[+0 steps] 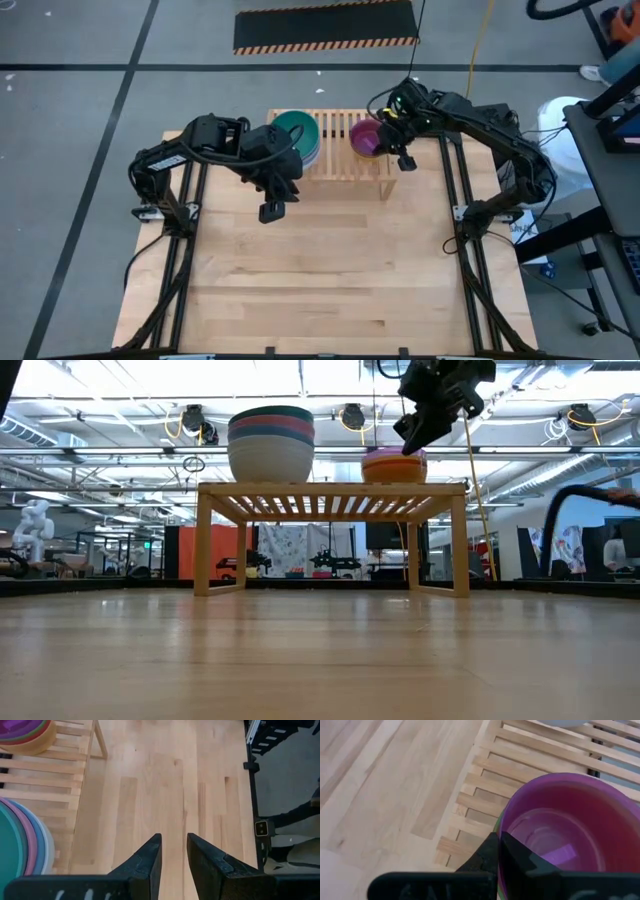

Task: Place and stack bowls onto a shelf
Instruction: Stack the purple bowl on top of the light green bowl on the shelf, then return to Home Position

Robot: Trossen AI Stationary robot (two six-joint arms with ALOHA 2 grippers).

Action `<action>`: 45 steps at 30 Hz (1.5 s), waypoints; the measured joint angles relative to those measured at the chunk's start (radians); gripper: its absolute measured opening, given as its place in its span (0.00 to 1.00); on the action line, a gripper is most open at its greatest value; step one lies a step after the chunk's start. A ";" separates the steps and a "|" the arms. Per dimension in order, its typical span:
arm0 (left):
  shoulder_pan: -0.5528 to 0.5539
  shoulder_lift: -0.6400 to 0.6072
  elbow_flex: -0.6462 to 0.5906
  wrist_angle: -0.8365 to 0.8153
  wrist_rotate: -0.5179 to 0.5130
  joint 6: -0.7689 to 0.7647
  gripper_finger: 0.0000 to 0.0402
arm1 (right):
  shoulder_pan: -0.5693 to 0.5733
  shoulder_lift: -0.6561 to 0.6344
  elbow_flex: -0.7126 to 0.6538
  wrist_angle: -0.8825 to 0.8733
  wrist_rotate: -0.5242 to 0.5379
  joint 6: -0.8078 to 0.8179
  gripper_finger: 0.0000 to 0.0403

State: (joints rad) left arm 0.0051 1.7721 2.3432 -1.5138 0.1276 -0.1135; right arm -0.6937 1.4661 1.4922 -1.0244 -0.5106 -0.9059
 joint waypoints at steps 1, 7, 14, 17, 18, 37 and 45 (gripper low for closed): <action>0.000 0.000 0.000 -0.003 0.000 0.000 0.24 | 0.000 0.002 0.000 0.004 0.000 0.005 0.00; 0.000 0.000 0.000 -0.007 0.000 -0.002 0.24 | 0.000 0.003 0.000 0.020 0.008 0.066 0.00; 0.000 0.000 0.000 -0.009 0.000 -0.003 0.24 | 0.001 0.003 0.000 0.018 0.010 0.138 0.08; 0.000 0.000 0.000 -0.010 0.000 -0.003 0.24 | 0.001 0.001 -0.001 0.018 0.011 0.159 0.13; 0.000 0.000 0.000 -0.010 0.000 -0.003 0.24 | 0.001 -0.001 -0.001 0.018 0.012 0.161 0.15; 0.015 0.000 -0.008 -0.055 -0.263 -0.001 0.24 | 0.096 -0.188 -0.003 0.383 0.013 0.270 0.23; 0.006 -0.060 -0.264 -0.050 -0.313 -0.006 0.24 | 0.125 -0.283 -0.003 0.445 0.012 0.293 0.23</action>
State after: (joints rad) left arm 0.0114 1.7118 2.0795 -1.5636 -0.1852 -0.1200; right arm -0.5688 1.1834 1.4895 -0.5797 -0.4984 -0.6128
